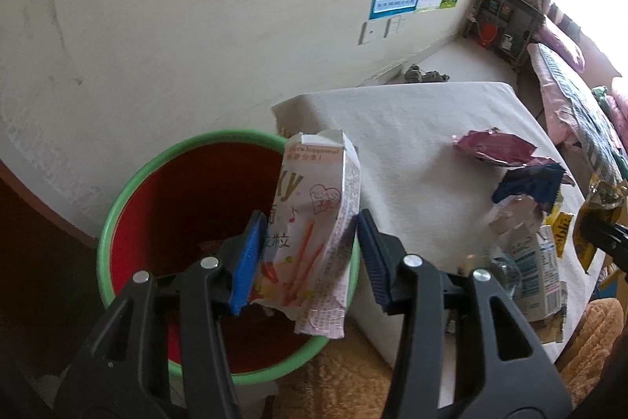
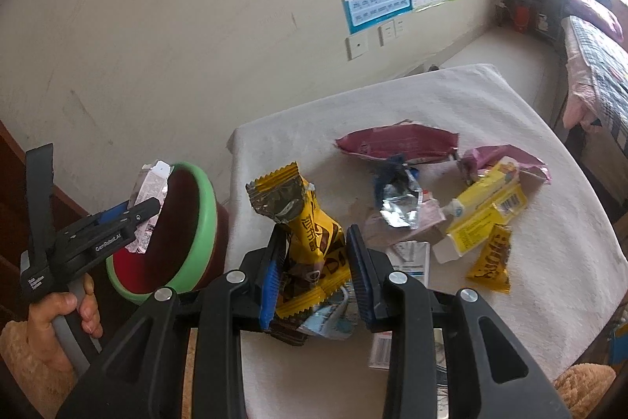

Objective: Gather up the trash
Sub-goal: 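Carry the snack box and yellow wrapper over the bucket and open both grippers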

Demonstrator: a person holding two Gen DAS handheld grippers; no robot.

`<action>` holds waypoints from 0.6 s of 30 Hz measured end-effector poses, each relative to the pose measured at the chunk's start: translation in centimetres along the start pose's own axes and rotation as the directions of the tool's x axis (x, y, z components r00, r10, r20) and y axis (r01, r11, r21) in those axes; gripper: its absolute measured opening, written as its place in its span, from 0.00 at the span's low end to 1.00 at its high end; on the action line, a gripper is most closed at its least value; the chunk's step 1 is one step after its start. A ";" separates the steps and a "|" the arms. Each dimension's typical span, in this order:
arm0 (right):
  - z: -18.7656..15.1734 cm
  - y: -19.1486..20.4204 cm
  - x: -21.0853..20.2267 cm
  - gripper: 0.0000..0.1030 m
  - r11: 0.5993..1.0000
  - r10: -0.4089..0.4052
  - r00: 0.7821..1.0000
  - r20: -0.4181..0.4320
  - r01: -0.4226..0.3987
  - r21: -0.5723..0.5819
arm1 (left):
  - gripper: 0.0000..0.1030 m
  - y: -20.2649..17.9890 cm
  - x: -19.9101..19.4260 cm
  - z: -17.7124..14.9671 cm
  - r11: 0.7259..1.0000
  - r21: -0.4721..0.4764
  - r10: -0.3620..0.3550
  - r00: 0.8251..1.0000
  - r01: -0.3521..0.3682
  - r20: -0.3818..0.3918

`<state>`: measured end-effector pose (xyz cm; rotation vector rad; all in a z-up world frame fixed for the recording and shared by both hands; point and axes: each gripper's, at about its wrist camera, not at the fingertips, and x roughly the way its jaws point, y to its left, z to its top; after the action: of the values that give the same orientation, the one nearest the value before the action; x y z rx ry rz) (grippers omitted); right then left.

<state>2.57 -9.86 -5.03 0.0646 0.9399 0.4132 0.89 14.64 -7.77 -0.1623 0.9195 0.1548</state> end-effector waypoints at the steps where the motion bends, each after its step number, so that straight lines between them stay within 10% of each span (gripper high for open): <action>1: 0.0 0.5 0.3 0.31 1.000 0.005 1.000 -0.007 -0.005 -0.011 | 0.45 0.5 0.1 -0.2 1.000 -0.010 0.004 1.000 -0.004 -0.004; 18: 1.6 10.7 8.1 0.31 0.964 0.178 0.966 -0.189 -0.210 -0.163 | 0.45 8.0 0.7 -2.5 0.984 -0.148 0.089 0.995 -0.095 -0.049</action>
<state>4.71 3.18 -7.88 -0.0467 1.0667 0.6945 -2.28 21.94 -10.37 -0.2634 0.9577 0.3076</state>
